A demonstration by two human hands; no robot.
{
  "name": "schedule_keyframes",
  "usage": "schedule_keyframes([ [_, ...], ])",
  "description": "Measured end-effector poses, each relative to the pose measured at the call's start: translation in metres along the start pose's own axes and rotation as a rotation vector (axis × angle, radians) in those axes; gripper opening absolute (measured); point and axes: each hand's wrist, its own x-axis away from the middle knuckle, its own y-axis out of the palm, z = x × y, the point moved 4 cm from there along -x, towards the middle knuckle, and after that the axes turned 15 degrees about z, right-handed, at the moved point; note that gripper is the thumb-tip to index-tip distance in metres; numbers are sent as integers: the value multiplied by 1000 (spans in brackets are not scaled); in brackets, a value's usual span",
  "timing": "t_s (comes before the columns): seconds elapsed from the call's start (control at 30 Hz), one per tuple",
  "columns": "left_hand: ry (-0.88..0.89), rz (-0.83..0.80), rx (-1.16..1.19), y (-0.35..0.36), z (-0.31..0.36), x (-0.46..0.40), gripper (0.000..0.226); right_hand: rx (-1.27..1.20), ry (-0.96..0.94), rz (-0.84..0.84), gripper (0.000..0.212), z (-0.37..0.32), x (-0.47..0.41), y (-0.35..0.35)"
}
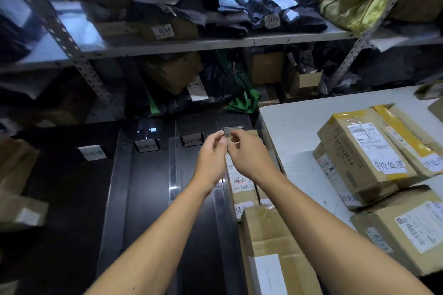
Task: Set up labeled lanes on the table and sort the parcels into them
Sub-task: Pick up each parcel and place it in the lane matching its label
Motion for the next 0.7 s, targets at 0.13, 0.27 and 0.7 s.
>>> schedule_keyframes([
  [0.13, 141, 99, -22, -73, 30, 8, 30, -31, -133, 41, 41, -70, 25, 2],
  [0.27, 256, 196, -72, -166, 49, 21, 30, -116, -238, 74, 40, -151, 62, 17],
  [0.7, 202, 634, -149, -489, 12, 71, 26, -312, -474, -197, 40, -375, 219, 169],
])
